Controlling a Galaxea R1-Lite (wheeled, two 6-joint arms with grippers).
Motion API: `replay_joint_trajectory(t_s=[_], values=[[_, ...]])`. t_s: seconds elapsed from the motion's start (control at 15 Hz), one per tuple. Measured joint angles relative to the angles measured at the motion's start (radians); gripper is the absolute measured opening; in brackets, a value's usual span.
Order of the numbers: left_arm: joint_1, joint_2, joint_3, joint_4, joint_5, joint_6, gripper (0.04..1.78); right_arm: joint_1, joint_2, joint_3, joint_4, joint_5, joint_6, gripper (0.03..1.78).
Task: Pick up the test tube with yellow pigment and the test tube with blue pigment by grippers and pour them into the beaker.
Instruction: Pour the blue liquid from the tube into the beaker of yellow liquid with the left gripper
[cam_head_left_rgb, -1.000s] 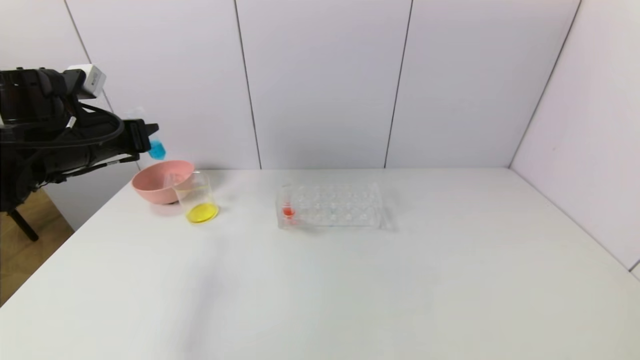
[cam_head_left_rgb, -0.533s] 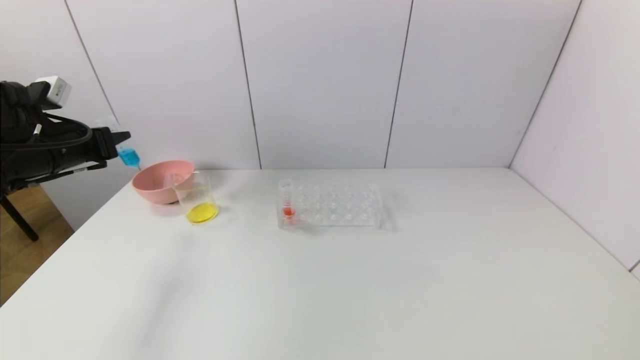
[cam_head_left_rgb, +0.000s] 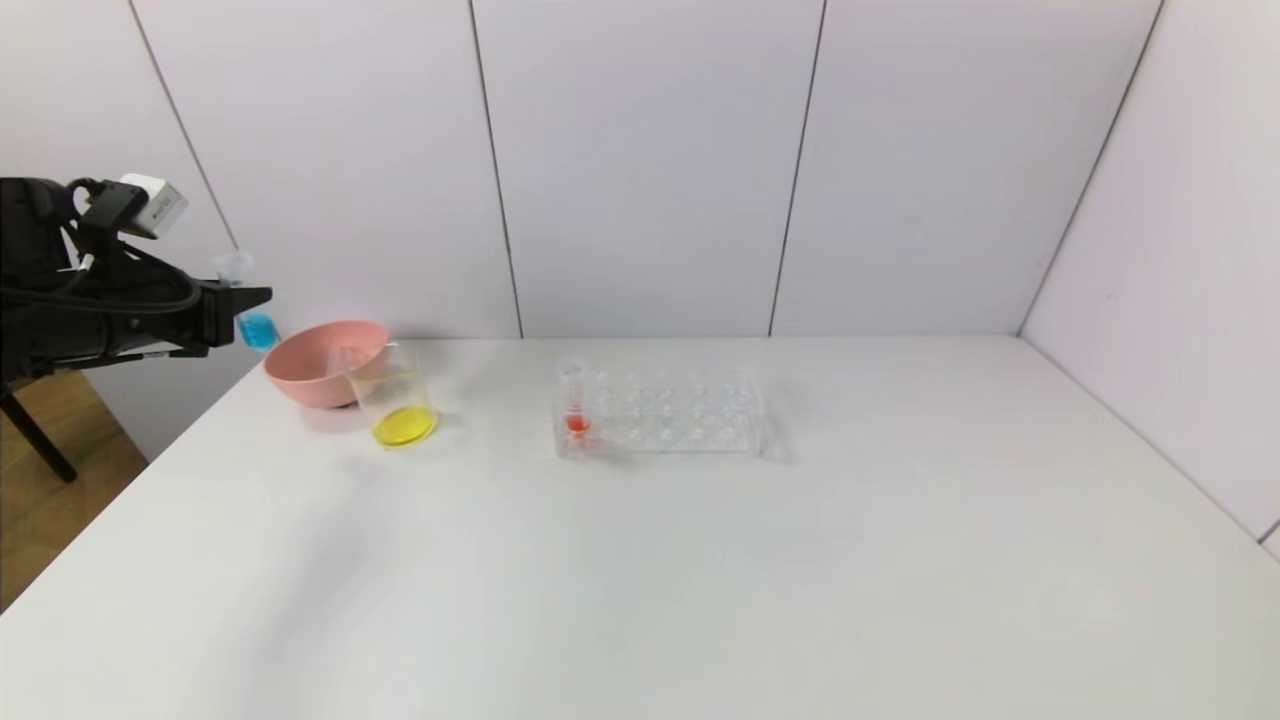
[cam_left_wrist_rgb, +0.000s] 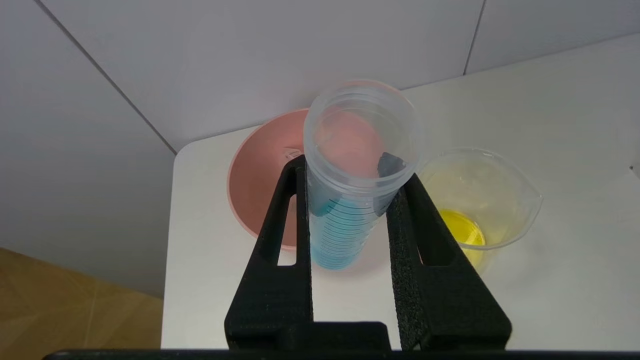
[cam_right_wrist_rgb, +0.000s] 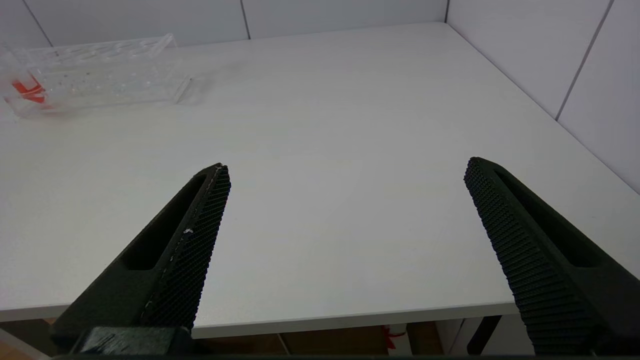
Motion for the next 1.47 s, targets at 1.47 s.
replay_joint_trajectory(t_s=[1.47], values=[[-0.008, 0.023, -0.289, 0.483, -0.063, 0.341, 0.46, 0.0, 0.0, 0.0, 0.0, 0.0, 0.0, 1.71]])
